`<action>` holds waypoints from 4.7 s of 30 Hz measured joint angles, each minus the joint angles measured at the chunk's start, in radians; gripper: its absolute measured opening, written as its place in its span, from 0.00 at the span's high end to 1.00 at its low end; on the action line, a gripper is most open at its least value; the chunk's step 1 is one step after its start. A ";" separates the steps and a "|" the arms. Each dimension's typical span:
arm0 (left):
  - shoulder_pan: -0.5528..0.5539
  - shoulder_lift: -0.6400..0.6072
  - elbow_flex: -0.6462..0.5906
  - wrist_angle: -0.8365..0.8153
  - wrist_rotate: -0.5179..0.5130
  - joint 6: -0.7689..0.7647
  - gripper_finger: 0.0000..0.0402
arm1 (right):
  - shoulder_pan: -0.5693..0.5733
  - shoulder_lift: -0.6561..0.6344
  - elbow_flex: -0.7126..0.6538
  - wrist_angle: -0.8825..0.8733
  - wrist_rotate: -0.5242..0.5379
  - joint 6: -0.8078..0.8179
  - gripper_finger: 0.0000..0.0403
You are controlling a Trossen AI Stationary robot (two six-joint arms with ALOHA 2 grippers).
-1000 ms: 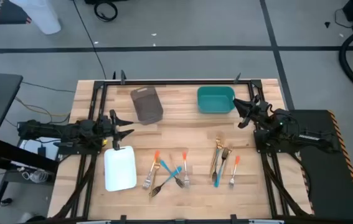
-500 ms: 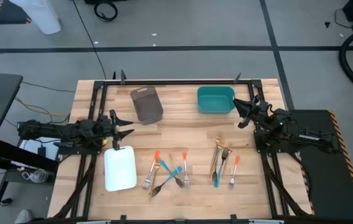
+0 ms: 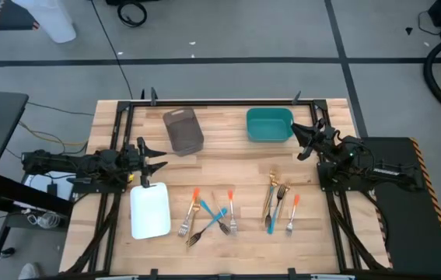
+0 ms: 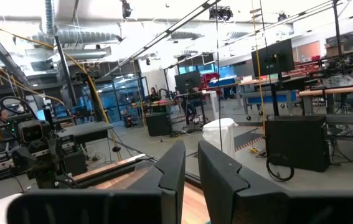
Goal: Sort silverware by color (type)
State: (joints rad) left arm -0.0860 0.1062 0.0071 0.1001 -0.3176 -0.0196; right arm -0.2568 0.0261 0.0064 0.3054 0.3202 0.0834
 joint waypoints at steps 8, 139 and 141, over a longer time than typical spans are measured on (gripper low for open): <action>0.000 0.000 0.000 0.000 0.000 0.000 0.57 | 0.000 0.000 0.000 0.000 0.000 0.000 0.86; -0.244 1.410 0.997 -0.403 0.056 -0.212 0.57 | 0.424 0.954 0.439 -0.260 0.079 0.300 0.86; -0.229 1.440 1.011 -0.408 0.092 -0.183 0.57 | 0.432 0.973 0.459 -0.283 0.079 0.323 0.86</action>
State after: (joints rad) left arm -0.3146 1.5459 1.0181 -0.3082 -0.2252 -0.2026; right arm 0.1752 0.9993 0.4652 0.0228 0.3995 0.4064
